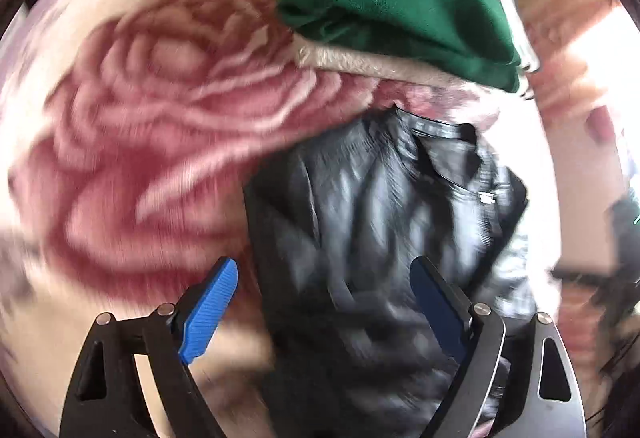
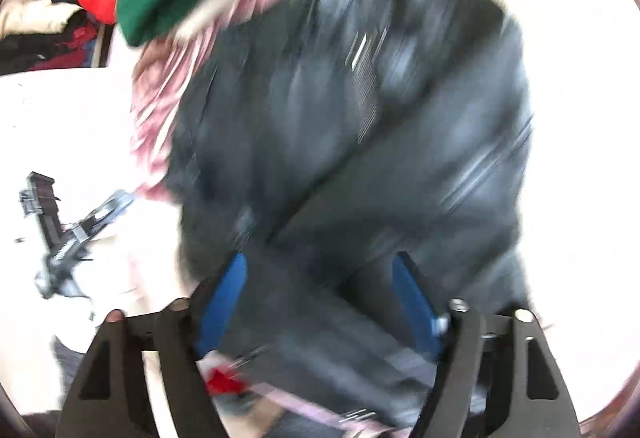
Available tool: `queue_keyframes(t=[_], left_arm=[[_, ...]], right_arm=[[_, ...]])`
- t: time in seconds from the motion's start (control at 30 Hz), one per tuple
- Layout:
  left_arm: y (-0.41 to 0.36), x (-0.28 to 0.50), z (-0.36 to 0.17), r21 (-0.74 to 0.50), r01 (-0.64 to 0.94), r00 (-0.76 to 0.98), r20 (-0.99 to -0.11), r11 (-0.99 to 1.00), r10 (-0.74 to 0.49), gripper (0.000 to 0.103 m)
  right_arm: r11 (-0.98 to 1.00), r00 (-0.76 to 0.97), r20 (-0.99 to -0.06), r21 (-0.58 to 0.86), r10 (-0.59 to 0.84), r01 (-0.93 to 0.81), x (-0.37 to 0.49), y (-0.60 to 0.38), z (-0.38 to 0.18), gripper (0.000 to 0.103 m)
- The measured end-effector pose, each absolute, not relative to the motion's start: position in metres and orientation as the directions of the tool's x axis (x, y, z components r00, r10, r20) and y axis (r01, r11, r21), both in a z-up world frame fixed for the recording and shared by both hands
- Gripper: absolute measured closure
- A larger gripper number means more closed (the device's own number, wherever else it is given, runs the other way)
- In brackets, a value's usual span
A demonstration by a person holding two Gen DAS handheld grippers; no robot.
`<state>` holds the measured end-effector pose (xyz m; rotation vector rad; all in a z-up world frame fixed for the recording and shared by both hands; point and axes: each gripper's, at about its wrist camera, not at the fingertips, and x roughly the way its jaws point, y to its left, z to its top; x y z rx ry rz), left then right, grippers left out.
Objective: Fold large clothes
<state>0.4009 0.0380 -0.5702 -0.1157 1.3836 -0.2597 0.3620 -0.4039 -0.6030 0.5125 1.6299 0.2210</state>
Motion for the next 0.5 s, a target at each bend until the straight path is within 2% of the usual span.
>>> queue_keyframes(t=[0.1,0.23,0.3,0.4,0.43,0.47,0.5], left_arm=[[0.017,0.448,-0.605,-0.146,0.215,0.112,-0.979,0.966,-0.173,0.015],[-0.008,0.483,-0.652,-0.023,0.345,0.057,-0.997,0.938,-0.045,0.015],[-0.016,0.488,-0.673,-0.020,0.392,0.007,-1.000,0.920,-0.024,0.013],[-0.019,0.486,-0.673,-0.021,0.424,0.046,-0.998,0.906,-0.045,0.015],[-0.019,0.483,-0.670,-0.020,0.433,0.072,-0.996,0.901,-0.057,0.020],[-0.020,0.479,-0.666,-0.032,0.444,0.100,-0.991,0.896,-0.085,0.055],[-0.021,0.472,-0.659,-0.066,0.458,0.113,-0.985,0.887,-0.132,0.070]], right_arm=[[0.937,0.005,-0.949,0.313,0.316,0.156,0.410,-0.434,-0.597,0.020],[0.976,0.013,-0.977,0.212,0.212,0.040,0.486,-0.452,-0.635,0.015],[0.984,-0.010,-0.985,0.171,0.170,-0.055,0.515,-0.445,-0.656,0.015],[0.974,-0.117,-0.977,0.190,0.176,-0.125,0.532,-0.443,-0.687,0.015],[0.973,-0.146,-0.974,0.193,0.174,-0.130,0.533,-0.441,-0.692,0.015],[0.973,-0.142,-0.978,0.175,0.155,-0.148,0.534,-0.438,-0.692,0.020],[0.970,-0.124,-0.981,0.172,0.152,-0.172,0.533,-0.434,-0.689,0.041]])
